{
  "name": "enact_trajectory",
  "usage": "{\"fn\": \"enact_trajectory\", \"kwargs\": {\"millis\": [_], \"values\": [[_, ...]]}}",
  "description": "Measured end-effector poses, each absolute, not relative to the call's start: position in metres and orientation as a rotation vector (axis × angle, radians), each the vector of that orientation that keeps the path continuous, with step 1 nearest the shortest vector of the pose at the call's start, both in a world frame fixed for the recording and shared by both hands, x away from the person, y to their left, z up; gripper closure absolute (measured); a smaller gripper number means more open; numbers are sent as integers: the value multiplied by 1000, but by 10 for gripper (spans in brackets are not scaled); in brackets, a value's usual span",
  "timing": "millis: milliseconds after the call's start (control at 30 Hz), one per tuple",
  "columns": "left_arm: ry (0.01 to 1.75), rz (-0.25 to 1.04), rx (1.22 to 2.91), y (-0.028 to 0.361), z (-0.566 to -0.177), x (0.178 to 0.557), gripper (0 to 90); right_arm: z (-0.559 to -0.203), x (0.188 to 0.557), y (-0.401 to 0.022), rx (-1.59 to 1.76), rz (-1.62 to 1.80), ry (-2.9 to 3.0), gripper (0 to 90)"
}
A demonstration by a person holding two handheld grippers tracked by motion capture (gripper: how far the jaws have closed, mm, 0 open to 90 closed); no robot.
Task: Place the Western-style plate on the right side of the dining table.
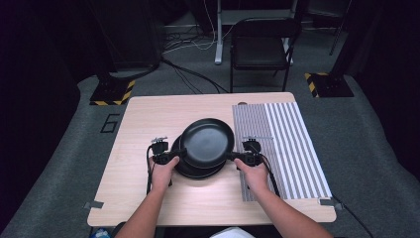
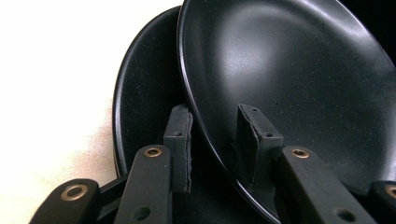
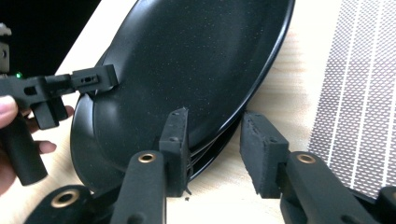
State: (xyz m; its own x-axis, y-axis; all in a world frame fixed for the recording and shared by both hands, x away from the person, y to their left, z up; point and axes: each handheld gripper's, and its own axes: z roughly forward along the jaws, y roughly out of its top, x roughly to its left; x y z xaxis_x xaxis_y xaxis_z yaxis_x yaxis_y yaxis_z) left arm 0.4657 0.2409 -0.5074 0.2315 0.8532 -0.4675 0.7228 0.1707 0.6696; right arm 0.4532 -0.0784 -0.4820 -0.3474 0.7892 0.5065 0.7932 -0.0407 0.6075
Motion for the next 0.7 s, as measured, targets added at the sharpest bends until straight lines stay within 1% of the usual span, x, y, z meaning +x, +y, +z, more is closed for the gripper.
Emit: {"fn": "enact_trajectory", "kwargs": {"millis": [333,533,700], "values": [[1538,163,1539,241,-509,465,672,-482,474,-78,-1844,-1413,-2177,698],[1534,156,1525,242,-510,465,673,-488,486,-78,-1861,-1434,-2109,717],[1528,148,1520,243,-511,466,676,-491,488,-74,-1872,-1430,-2116,719]]}}
